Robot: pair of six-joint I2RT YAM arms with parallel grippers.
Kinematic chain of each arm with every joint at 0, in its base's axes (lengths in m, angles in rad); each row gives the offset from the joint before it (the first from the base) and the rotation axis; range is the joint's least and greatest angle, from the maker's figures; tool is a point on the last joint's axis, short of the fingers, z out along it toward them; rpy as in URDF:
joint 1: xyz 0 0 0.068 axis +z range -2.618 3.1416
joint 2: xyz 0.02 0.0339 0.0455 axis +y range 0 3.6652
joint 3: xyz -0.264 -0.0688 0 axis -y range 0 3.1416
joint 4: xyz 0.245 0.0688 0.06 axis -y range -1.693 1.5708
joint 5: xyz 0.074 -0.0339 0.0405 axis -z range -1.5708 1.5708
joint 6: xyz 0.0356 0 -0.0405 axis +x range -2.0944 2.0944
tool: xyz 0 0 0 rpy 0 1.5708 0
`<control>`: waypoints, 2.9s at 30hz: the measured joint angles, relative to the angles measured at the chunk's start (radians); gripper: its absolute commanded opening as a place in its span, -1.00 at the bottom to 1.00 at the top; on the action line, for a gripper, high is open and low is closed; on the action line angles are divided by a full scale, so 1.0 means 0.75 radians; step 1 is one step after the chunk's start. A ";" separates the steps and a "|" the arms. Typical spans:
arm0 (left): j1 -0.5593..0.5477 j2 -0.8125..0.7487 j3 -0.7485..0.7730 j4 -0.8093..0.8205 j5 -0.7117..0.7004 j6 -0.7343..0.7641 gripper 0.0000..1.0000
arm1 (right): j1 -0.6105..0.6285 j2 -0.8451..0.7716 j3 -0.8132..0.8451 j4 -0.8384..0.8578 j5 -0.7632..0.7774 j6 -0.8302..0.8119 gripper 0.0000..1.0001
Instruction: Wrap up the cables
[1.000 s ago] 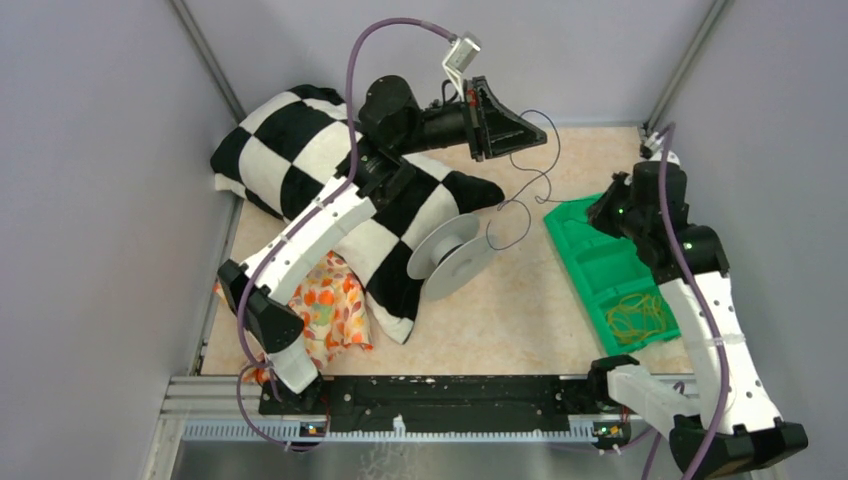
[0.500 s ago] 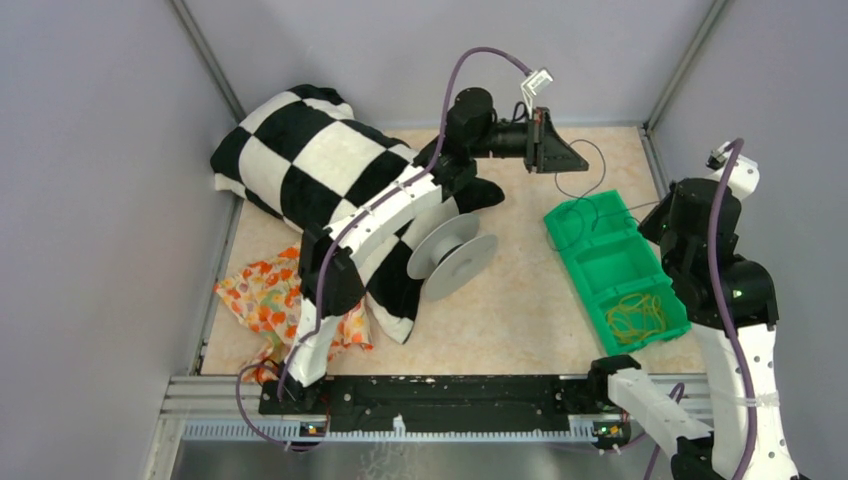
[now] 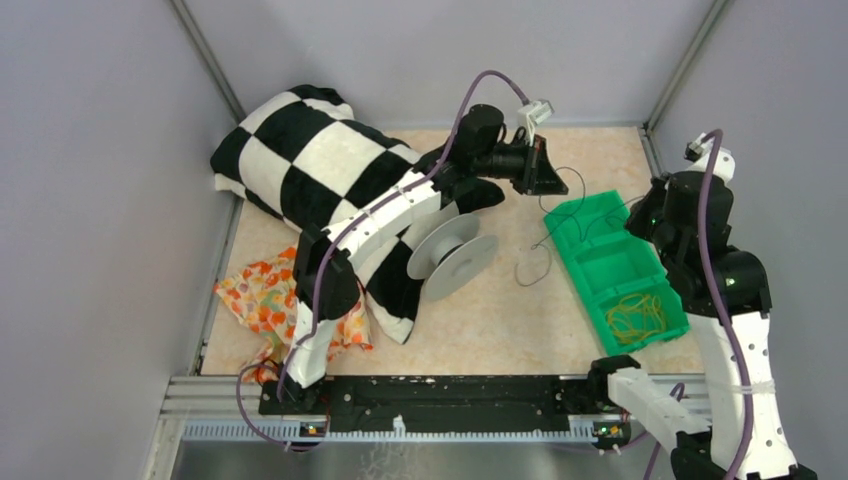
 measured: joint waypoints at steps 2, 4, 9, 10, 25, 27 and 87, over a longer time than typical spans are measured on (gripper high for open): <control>-0.003 0.003 0.000 -0.068 -0.054 0.048 -0.71 | 0.000 0.004 -0.002 0.024 -0.040 -0.005 -1.00; -0.007 0.009 0.000 -0.116 -0.094 0.084 -0.24 | 0.000 0.011 -0.012 0.049 -0.069 -0.010 -1.00; -0.016 0.047 0.043 -0.205 -0.184 0.115 0.55 | 0.000 0.068 -0.045 0.070 -0.121 -0.009 -1.00; -0.017 0.072 0.087 -0.225 -0.211 0.115 0.58 | 0.000 0.092 -0.045 0.067 -0.117 -0.009 -1.00; 0.095 -0.214 -0.064 -0.272 -0.361 0.187 0.70 | 0.000 0.254 -0.161 0.115 -0.335 0.050 -1.00; 0.093 -0.327 -0.151 -0.261 -0.418 0.236 0.73 | -0.001 0.243 -0.215 0.191 -0.419 0.111 -1.00; -0.017 -0.758 -1.004 0.129 -0.563 0.586 -0.08 | 0.237 0.409 -0.227 0.569 -0.776 0.508 -1.00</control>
